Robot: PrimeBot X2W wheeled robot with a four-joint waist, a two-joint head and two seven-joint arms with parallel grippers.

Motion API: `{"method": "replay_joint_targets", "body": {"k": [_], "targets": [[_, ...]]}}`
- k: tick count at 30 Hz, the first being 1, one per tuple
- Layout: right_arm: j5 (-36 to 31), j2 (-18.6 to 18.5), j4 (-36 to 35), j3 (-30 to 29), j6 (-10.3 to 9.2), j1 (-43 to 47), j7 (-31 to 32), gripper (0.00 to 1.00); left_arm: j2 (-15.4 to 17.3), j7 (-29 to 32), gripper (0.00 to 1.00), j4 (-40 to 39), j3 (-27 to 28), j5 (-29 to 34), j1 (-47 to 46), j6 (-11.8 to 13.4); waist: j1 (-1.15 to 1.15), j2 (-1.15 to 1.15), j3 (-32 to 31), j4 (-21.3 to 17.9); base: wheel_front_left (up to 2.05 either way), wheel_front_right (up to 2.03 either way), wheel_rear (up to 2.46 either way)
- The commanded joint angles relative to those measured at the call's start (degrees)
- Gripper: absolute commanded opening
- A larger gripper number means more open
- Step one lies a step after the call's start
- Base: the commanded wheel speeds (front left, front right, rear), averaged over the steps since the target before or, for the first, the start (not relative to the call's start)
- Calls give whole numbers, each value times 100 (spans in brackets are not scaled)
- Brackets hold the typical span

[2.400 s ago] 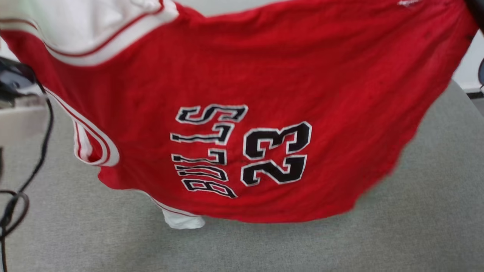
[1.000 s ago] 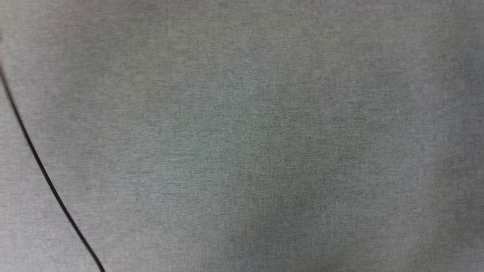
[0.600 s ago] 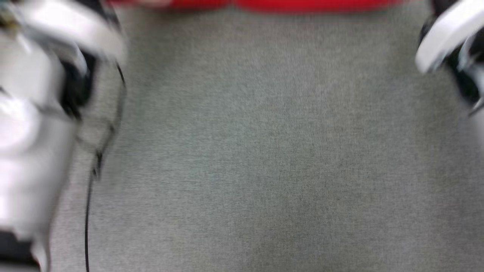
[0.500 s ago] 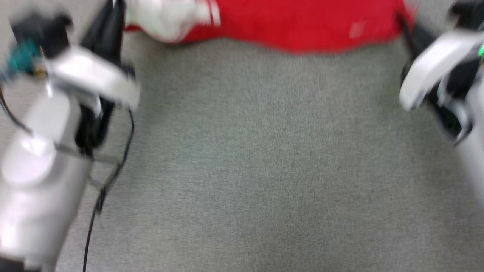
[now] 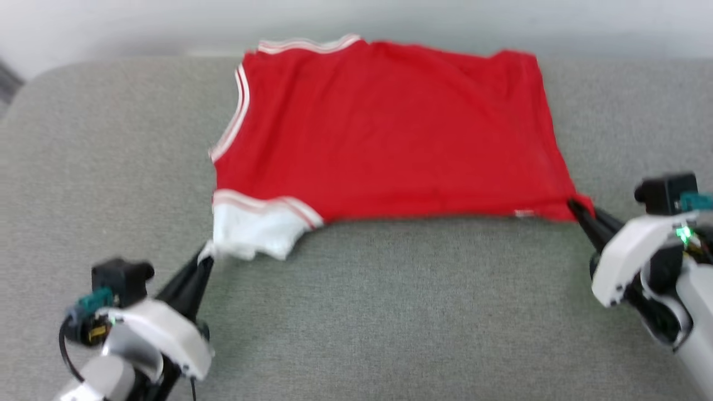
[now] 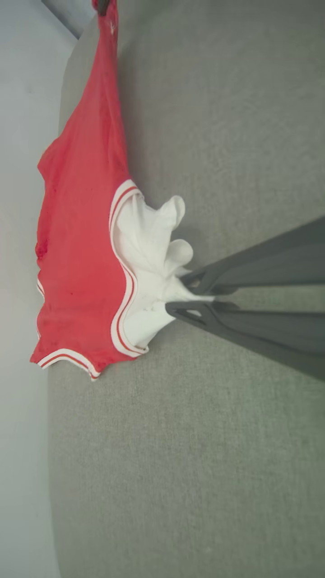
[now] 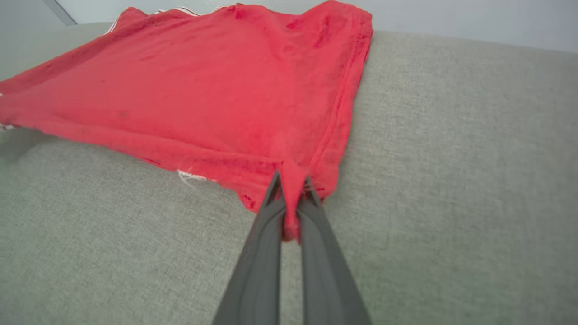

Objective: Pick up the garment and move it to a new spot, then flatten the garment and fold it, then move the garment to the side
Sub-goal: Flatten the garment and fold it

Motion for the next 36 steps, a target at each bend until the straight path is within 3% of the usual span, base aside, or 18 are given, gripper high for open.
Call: {"method": "replay_joint_targets", "body": {"k": [1,17,25,36], "targets": [[102,-76,-35,-16,-4,213,-60,0,66,60,0,-113,-12,-61,217,59,2,0,-260,79,0,0,0],[855,-477,-1036,-618,-4,2610,369,0,758,759,0,-1642,-203,-674,2319,443,2,0,-1068,44,0,0,0],[910,-332,-2000,-1276,-4,3740,866,0,1055,770,0,-2149,-98,-972,3108,621,2,0,-1085,-51,0,0,0],[605,44,-2993,-2097,-3,4023,1426,0,1074,502,0,-2345,58,-794,2668,426,2,0,-979,-85,0,0,0]]}}
